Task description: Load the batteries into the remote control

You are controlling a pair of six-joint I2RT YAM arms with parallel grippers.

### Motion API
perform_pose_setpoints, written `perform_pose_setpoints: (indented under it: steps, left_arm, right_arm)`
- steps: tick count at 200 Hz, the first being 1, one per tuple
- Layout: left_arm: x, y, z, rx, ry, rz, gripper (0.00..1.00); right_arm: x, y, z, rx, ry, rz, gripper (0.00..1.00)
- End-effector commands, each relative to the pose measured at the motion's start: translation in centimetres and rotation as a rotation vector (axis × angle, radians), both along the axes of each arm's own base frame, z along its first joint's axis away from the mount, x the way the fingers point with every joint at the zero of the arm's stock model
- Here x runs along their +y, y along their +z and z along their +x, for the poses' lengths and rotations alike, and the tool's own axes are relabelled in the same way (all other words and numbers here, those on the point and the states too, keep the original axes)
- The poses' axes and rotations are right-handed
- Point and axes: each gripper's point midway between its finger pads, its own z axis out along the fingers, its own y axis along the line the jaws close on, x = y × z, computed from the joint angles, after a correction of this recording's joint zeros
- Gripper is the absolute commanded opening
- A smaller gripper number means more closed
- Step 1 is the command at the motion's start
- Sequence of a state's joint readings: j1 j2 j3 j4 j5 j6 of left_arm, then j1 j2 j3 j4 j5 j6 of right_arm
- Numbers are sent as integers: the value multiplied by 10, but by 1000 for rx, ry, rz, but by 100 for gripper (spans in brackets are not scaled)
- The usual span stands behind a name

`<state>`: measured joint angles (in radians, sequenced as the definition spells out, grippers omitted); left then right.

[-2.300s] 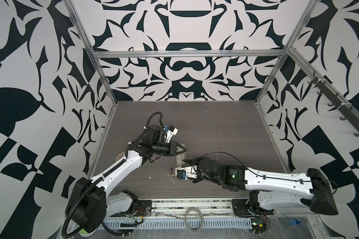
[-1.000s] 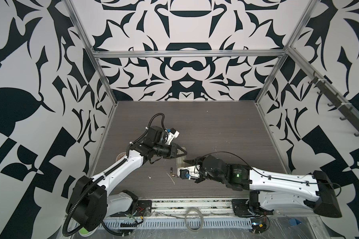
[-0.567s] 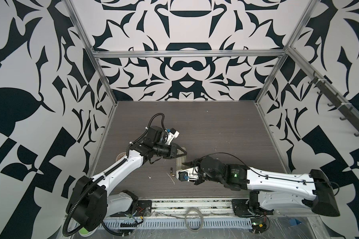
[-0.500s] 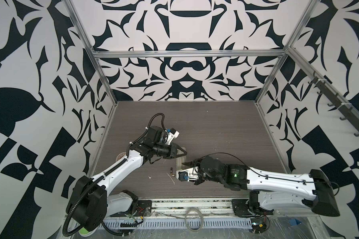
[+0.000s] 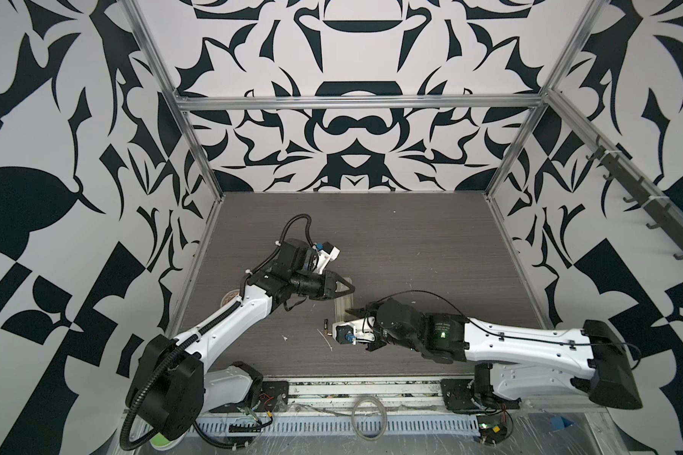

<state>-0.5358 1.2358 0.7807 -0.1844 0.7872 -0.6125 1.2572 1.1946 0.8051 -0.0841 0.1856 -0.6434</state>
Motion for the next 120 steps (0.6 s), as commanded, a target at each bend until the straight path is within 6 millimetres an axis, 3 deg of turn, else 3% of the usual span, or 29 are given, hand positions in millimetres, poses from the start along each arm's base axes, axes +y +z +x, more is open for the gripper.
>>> perform_pose_setpoints:
  steps: [1,120]
  left_arm:
    - [-3,8,-13,35,-52,-39,0]
    - [-3,6,-10,38,-43,-29,0]
  right_arm:
    - [-1,26,22,-82,-98,64,35]
    - [-9,46,29,-138,-145,126,32]
